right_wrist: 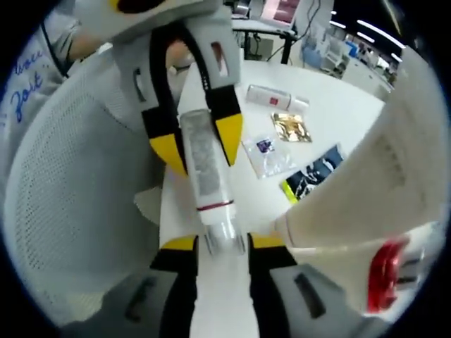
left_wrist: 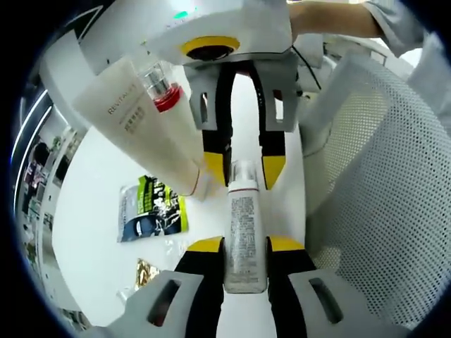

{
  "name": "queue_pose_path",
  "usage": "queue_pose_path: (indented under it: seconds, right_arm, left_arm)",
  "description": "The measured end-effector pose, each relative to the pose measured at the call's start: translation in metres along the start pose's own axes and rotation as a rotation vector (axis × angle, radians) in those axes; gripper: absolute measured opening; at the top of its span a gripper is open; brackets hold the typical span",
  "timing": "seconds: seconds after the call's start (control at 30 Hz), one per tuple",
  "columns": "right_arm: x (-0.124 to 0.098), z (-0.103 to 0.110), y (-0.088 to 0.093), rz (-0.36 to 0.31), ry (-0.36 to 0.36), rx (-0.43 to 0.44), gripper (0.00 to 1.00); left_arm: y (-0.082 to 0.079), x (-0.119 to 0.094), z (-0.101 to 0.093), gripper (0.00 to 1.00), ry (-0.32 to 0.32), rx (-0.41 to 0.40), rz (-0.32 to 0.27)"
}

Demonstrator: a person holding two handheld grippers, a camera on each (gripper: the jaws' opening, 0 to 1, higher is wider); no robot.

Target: Arrange the skincare products in the storage area until every visible bottle or jar stands upright without overlapping.

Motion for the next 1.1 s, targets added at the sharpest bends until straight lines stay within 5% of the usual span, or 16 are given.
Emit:
queue_pose_path:
  seconds: [0.37,0.7,1.1]
  right_arm:
    - [-0.004,0.0,0.002,-0.067,-0.003,0.061,0.24]
    - [-0.015,0.003,0.001,-0.061,0.003,0.046,0.2]
    - [-0.045,0.004,-0.027,-0.074,0.034,-0.035,0.19]
  left_arm:
    - [-0.005,-0.003,-0.002,0.18,0.012,-0.031,-0.034]
    - [-0.005,0.0,-0.003,0.19,0.023,-0.034,-0.046]
    - [0.005,0.008,-0.003,0.19,0.037,-0.038,-0.007]
Point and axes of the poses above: the point that each gripper's makers call its tool centre point, and the gripper's own axes: x roughly forward along the fingers, z roughly to its left, y roughly out of its underside, the point moved 1 cm from there along -x, roughly backward along the fingers, and after that the axes turned 9 degrees about -x, right-handed, at the moved point
